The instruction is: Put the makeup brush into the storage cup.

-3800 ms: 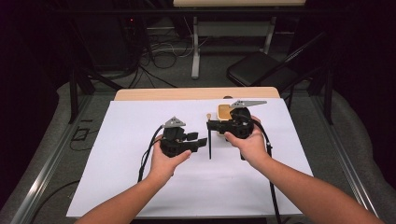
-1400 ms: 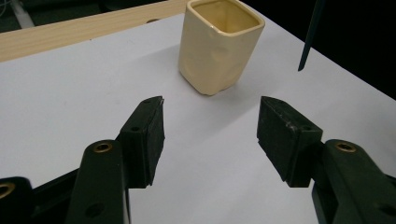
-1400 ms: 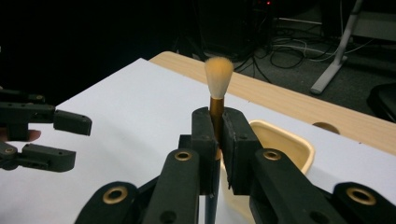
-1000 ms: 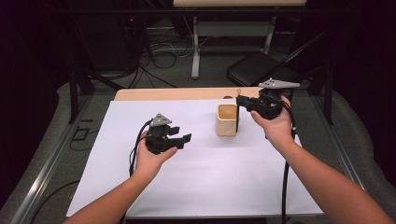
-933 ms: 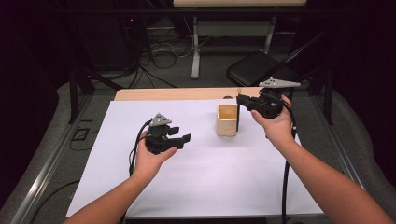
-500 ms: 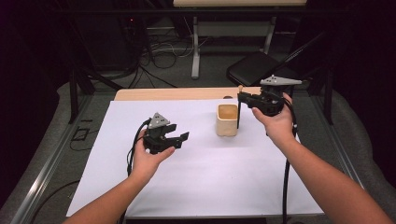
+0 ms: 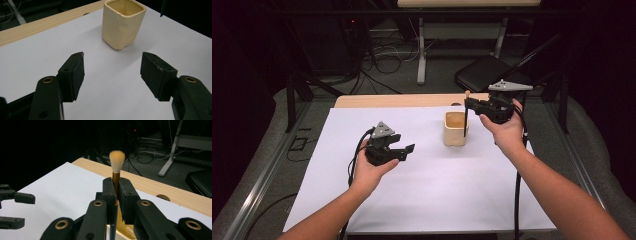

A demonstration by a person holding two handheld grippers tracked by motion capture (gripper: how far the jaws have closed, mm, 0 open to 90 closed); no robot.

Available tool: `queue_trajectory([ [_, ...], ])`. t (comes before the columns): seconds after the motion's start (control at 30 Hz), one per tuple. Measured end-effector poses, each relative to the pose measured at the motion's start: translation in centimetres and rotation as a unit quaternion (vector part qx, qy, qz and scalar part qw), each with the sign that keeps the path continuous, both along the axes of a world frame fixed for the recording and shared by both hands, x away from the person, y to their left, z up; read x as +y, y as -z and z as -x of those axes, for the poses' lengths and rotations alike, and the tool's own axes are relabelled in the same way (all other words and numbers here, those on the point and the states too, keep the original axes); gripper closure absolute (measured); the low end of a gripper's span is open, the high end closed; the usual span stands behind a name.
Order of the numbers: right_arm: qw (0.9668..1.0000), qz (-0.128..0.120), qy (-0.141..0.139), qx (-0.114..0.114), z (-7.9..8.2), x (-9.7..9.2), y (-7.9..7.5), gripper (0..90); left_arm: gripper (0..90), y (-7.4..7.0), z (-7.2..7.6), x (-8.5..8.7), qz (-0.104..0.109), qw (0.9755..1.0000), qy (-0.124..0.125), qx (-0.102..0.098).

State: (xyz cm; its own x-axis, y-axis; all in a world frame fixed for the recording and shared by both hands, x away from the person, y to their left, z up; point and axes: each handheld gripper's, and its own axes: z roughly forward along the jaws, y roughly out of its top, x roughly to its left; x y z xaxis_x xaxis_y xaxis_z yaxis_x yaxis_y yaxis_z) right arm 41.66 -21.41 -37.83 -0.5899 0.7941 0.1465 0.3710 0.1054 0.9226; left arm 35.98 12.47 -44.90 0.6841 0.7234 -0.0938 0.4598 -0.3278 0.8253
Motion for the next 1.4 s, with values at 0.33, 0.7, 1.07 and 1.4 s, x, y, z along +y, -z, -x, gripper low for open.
queue_trajectory([
  [0.33,0.9999,0.007,0.01,-0.007,-0.4,0.0,-0.1,84.0,26.6,0.0,-0.3,0.4,0.003,0.9999,-0.011,0.006],
  [0.7,0.9993,0.001,0.026,-0.025,-1.0,0.0,-1.1,84.0,25.1,-0.1,-0.4,0.6,0.008,0.9999,-0.011,0.011],
  [1.07,0.9987,0.002,0.037,-0.035,-1.8,0.4,-1.5,84.0,21.3,0.0,-0.6,0.6,0.011,0.9996,-0.012,0.022],
  [1.4,0.9982,0.005,0.047,-0.037,-2.4,0.4,-1.2,84.0,18.2,0.0,-0.6,0.5,0.013,0.9994,-0.015,0.027],
])
